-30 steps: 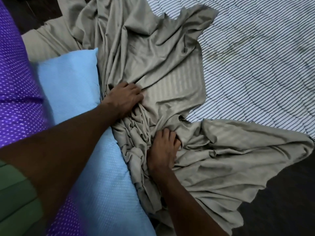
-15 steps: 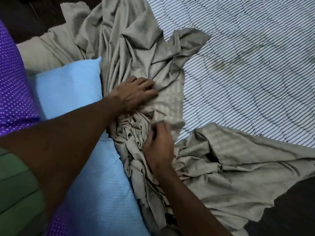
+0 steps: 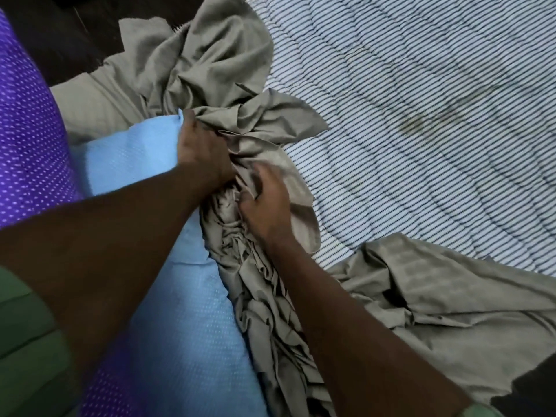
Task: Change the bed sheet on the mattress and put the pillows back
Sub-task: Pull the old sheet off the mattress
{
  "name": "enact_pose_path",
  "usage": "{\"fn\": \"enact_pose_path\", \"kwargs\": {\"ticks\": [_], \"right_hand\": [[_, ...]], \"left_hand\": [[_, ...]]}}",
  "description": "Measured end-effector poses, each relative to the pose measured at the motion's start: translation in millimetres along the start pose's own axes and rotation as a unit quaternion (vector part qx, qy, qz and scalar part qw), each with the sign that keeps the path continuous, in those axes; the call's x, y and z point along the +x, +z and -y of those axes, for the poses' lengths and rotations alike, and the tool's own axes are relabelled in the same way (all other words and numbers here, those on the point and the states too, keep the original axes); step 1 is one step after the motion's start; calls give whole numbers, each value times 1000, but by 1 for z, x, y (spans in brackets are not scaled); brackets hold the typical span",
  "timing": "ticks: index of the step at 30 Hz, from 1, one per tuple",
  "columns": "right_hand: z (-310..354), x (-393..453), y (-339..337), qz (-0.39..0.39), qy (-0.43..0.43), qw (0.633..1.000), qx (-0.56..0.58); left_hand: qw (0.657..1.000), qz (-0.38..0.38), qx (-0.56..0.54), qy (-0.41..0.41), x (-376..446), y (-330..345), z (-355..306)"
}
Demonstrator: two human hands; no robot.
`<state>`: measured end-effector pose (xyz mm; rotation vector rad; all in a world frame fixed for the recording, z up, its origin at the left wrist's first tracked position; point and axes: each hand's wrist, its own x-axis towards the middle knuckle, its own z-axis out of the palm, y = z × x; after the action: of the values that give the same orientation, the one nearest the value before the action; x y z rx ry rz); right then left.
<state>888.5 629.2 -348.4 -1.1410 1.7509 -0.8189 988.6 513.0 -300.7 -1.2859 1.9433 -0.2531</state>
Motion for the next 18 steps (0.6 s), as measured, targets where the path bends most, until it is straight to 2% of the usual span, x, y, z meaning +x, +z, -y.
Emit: {"fn": "enact_pose_path", "kwargs": {"ticks": [1, 3, 5, 6, 9, 10, 11, 14, 16, 18], "right_hand": [[-2, 1, 3, -11, 22, 1000, -5], [-1, 3, 10, -5, 52, 998, 17], [3, 6, 18, 22, 19, 997, 64], [4, 7, 19, 53, 1, 996, 70], [9, 10, 7, 193, -8, 981, 18], [10, 7, 3, 201, -9, 979, 2], [10, 2, -3, 175, -32, 984, -22], [-11, -29, -26, -27, -111, 980, -165], [-35, -65, -46, -131, -94, 960, -228], [-58, -110, -67, -187, -51, 944, -266]], "left_hand": [[999, -42, -15, 7, -2, 0, -2], [984, -136, -82, 80, 1, 8, -11], [966, -173, -104, 161, 5, 13, -10], [970, -166, -92, 152, 9, 17, -8], [996, -47, -81, -10, 17, 40, 3], [994, -21, -93, -45, 16, 44, 5], [993, -4, -104, -62, 13, 43, 5], [994, 42, -73, -68, -3, 20, -16], [994, -19, -103, -29, -24, 0, -42], [975, -96, -182, 80, -55, -10, -77]]}}
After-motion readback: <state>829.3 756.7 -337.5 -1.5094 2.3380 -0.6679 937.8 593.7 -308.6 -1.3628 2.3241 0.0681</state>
